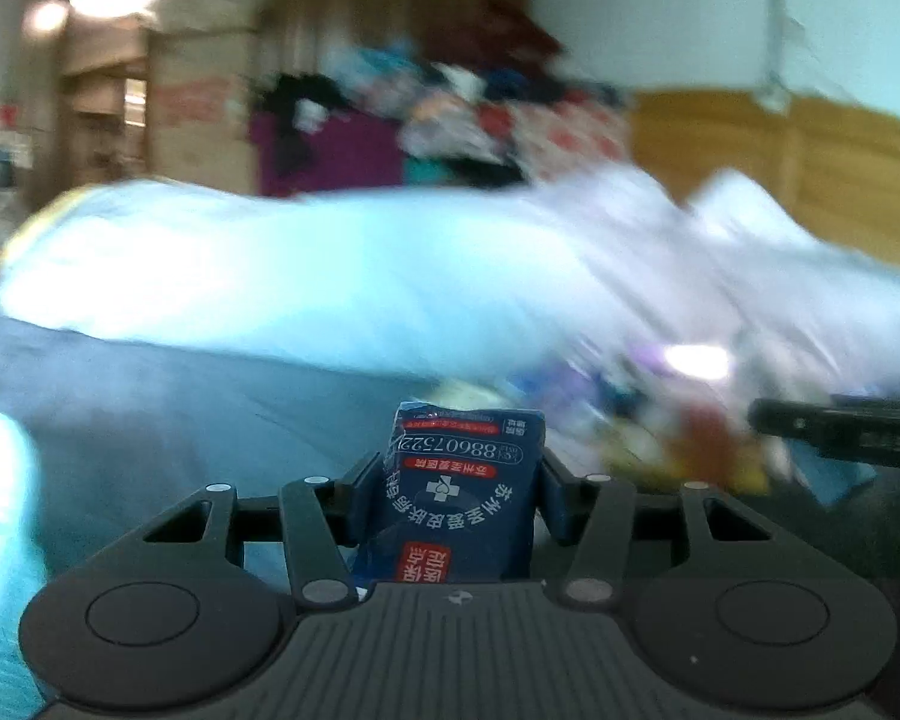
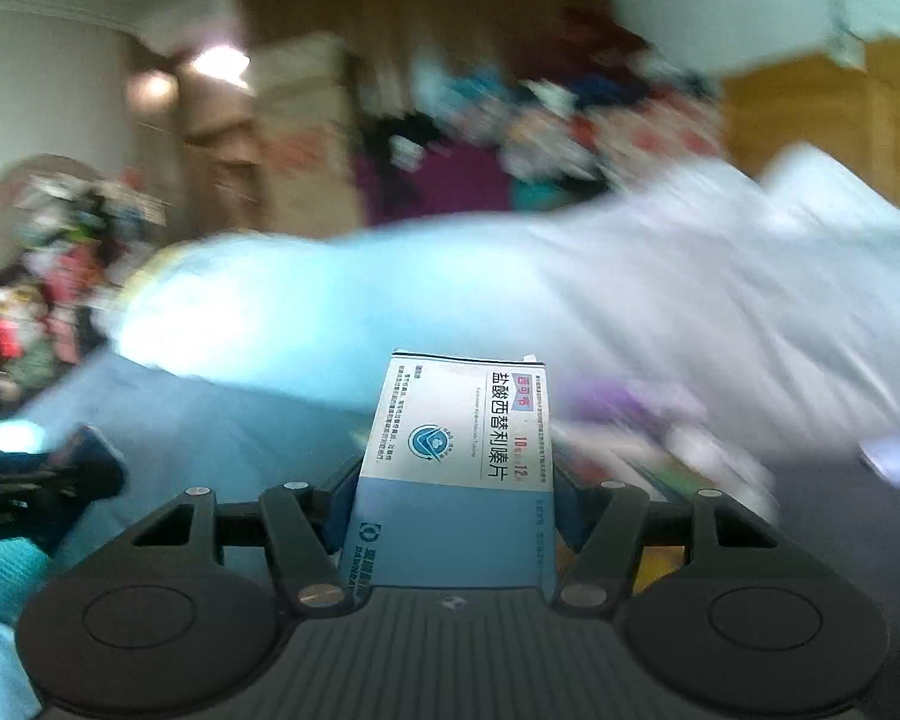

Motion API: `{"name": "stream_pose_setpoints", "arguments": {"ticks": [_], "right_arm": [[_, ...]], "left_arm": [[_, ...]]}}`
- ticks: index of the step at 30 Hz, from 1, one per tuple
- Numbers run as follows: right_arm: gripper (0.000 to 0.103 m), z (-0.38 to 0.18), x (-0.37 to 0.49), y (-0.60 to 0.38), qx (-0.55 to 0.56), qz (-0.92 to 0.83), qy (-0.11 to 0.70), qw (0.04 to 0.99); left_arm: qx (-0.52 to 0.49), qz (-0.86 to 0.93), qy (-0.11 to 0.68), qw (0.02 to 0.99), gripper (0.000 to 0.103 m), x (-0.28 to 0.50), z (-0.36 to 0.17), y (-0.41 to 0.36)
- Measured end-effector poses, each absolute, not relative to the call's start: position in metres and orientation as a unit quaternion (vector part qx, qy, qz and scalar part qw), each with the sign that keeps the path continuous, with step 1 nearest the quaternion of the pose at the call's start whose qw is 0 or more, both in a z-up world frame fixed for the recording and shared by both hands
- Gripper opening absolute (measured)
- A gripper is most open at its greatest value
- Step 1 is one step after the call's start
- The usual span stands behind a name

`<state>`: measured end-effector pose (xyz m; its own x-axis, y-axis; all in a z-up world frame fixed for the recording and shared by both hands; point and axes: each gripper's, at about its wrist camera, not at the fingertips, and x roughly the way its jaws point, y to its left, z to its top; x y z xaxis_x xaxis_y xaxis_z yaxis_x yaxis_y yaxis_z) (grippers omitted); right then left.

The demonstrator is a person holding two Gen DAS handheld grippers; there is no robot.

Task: Organize objects
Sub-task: 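Carry both boxes over the blue basket and open both grippers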

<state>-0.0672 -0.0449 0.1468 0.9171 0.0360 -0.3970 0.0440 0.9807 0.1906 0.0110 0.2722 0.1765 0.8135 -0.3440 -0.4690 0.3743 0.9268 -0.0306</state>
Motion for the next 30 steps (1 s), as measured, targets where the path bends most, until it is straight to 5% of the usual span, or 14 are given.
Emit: {"name": "stream_pose_setpoints", "arguments": {"ticks": [11, 20, 30], "right_arm": [[0.065, 0.28, 0.028, 0.141, 0.088, 0.265, 0.161, 0.947], [0.065, 0.291, 0.072, 0.262, 0.087, 0.357, 0.256, 0.894], [0.066, 0.277, 0.058, 0.338, 0.064, 0.377, 0.289, 0.878]], "left_arm": [[-0.001, -0.001, 0.177, 0.984, 0.054, 0.007, 0.298, 0.471], [-0.052, 0.107, 0.235, 0.965, 0.054, 0.002, 0.291, 0.603], [-0.066, 0.111, 0.256, 0.958, 0.057, -0.008, 0.269, 0.638]]}}
